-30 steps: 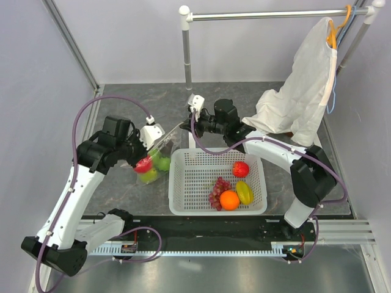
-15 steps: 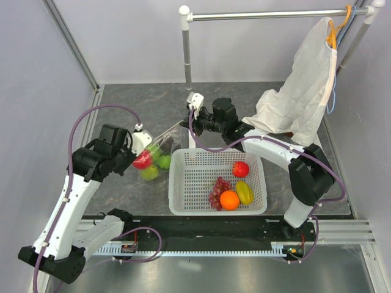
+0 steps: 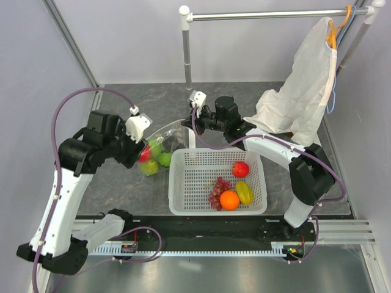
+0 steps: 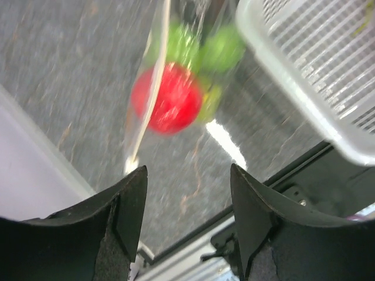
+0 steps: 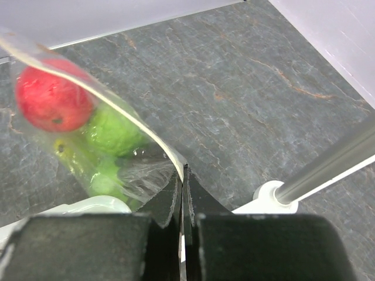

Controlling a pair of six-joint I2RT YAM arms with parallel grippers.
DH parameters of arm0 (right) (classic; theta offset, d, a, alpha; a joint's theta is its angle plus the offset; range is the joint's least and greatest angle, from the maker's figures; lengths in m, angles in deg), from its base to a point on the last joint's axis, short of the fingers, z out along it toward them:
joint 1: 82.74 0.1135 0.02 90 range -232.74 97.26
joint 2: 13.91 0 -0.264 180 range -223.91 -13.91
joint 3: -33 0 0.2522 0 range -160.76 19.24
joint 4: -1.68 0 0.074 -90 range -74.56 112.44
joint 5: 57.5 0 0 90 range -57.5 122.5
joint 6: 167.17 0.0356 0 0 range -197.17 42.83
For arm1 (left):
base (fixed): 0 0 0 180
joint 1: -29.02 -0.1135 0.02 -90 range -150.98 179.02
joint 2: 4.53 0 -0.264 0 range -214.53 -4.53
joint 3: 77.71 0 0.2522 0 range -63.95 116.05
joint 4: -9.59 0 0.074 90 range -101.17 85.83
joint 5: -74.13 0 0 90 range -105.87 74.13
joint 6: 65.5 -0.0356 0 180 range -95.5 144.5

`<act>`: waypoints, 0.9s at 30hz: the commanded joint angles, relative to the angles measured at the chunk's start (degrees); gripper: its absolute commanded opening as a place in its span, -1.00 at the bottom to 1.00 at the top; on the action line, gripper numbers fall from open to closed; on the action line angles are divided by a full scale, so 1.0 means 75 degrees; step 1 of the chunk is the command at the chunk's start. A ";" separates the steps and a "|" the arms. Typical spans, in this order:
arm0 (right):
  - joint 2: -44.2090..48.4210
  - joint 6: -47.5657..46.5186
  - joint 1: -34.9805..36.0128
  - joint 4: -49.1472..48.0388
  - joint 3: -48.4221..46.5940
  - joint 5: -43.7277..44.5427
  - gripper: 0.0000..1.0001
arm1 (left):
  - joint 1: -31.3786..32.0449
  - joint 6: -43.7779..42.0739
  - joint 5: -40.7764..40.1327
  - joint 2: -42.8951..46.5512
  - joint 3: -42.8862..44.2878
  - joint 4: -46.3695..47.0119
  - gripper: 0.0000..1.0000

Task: Place the food in the zip-top bag and seal the zipper
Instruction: Zip the zipper food storage bag at the center of the board, then place the zipper food storage bag at the center of the board.

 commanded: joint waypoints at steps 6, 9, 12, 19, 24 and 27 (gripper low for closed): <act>0.0324 0.0087 0.0072 -0.0360 -0.0249 -0.0563 -1.00 | -0.0020 -0.0193 0.1311 -0.1072 -0.0187 0.2265 0.27; 0.0418 0.0087 0.0096 -0.0396 -0.0190 -0.0657 -1.00 | -0.0020 -0.0567 0.1194 -0.1482 -0.0233 0.2581 0.23; 0.0512 0.0099 0.0154 -0.0396 -0.0155 -0.0692 -1.00 | -0.0020 -0.0826 0.1123 -0.1858 -0.0303 0.2583 0.11; 0.0711 0.0110 0.0189 -0.0419 -0.0002 -0.0716 -1.00 | -0.0043 -0.0968 0.0690 -0.1976 -0.0679 0.2559 -0.70; 0.0711 0.0297 0.0189 -0.0384 -0.0014 -0.0681 -0.89 | -0.0102 -0.1213 0.0245 -0.1671 -0.0702 0.2489 -0.96; 0.0688 0.0461 0.0189 -0.0302 -0.0177 -0.0634 -0.22 | -0.0265 -0.1610 -0.0130 -0.1636 -0.0574 0.2512 -0.96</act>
